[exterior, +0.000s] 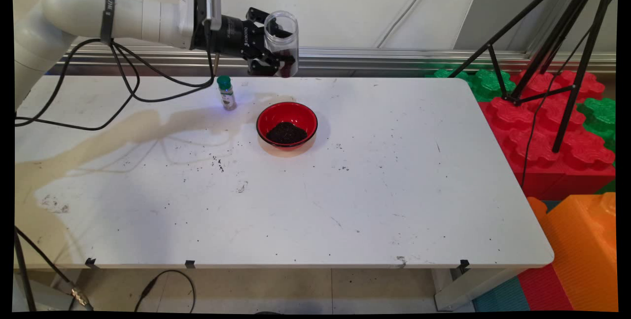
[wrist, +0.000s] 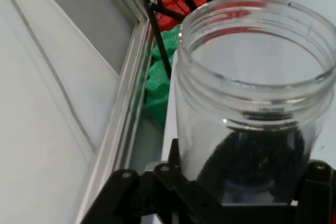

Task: Pour the black seasoning powder in the red bowl

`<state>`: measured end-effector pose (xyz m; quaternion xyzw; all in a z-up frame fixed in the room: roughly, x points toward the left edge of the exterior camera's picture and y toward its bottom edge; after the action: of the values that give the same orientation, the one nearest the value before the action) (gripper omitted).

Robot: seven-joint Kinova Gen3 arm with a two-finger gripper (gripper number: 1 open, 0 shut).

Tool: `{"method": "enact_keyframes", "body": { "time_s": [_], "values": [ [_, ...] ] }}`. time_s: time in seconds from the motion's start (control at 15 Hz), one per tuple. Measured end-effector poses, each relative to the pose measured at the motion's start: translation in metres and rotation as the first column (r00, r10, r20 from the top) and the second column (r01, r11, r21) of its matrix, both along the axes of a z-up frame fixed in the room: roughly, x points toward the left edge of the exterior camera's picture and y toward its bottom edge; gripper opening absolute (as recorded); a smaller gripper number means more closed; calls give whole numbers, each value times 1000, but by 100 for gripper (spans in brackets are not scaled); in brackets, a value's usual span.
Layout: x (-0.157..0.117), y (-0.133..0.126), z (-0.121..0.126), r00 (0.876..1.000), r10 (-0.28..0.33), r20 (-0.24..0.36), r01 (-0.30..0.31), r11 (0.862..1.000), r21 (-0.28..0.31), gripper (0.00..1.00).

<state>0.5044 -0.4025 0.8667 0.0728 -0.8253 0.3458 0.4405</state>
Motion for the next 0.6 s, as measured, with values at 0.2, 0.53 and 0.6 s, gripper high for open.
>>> {"method": "enact_keyframes", "body": {
  "time_s": [0.2,0.53,0.6],
  "values": [
    [2,2,1,996,38,-85,-30,995,93,0],
    [6,3,2,978,95,-186,-55,976,208,0],
    [7,4,2,973,106,-205,-57,971,232,0]
  ]
}}
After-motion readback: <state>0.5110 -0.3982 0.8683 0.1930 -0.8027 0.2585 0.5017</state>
